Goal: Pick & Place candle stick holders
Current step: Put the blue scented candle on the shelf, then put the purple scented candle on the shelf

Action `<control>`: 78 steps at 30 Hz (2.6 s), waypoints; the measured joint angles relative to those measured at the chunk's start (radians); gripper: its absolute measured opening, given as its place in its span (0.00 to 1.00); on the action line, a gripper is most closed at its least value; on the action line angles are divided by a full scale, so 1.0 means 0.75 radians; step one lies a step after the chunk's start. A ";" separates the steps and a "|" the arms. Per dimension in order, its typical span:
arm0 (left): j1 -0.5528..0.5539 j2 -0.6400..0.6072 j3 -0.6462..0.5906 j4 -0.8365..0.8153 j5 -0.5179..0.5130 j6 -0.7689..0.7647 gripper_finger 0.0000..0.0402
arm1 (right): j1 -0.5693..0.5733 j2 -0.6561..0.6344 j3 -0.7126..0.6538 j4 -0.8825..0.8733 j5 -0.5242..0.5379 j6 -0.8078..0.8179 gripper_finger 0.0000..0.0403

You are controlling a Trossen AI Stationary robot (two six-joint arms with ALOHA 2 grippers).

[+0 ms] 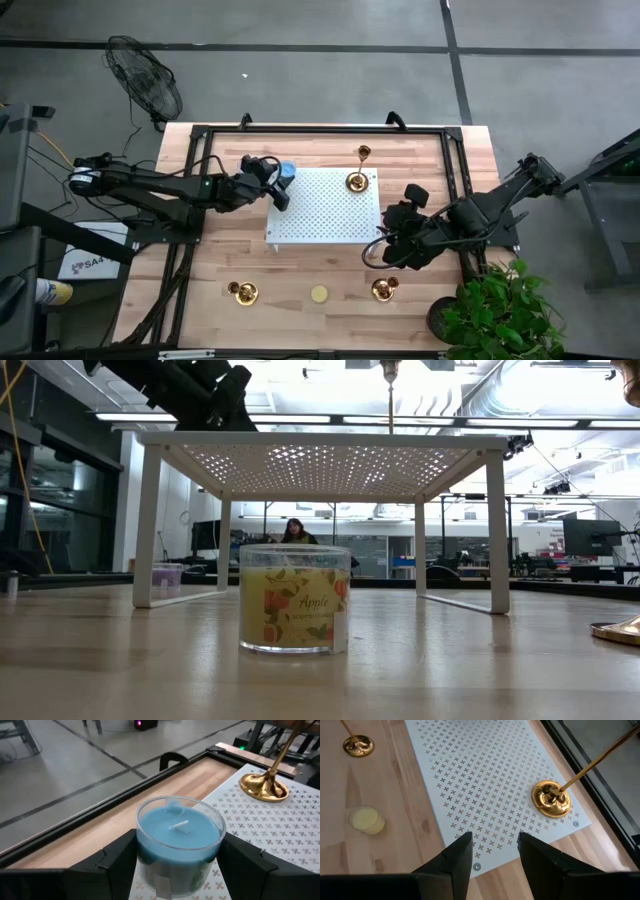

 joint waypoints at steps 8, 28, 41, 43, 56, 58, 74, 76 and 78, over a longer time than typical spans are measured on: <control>-0.021 0.000 -0.025 0.045 -0.003 -0.053 0.58 | 0.000 0.000 0.000 0.000 0.022 0.000 0.38; -0.068 0.062 -0.130 0.222 -0.067 -0.024 0.58 | 0.000 0.000 0.000 0.001 0.041 -0.063 0.38; -0.068 0.106 -0.129 0.231 -0.088 -0.055 0.59 | 0.000 0.000 0.000 0.000 0.029 -0.070 0.38; -0.068 0.106 -0.129 0.230 -0.085 -0.054 0.60 | 0.000 0.000 0.000 0.000 0.023 -0.070 0.38; -0.068 0.093 -0.130 0.218 -0.035 -0.035 0.82 | 0.000 0.001 0.000 -0.012 0.006 -0.070 0.38; -0.068 0.065 -0.130 0.219 -0.017 0.003 0.83 | 0.000 0.001 0.000 -0.016 -0.008 -0.070 0.38; -0.068 -0.466 -0.130 -0.358 -0.065 -0.020 0.83 | 0.000 0.001 0.000 -0.025 -0.016 -0.056 0.38; -0.067 -0.535 -0.130 -0.474 -0.097 -0.053 0.83 | 0.000 0.001 0.000 -0.024 -0.006 -0.056 0.38; -0.067 -0.588 -0.130 -0.575 -0.117 -0.086 0.83 | 0.000 0.001 0.000 -0.024 -0.001 -0.055 0.38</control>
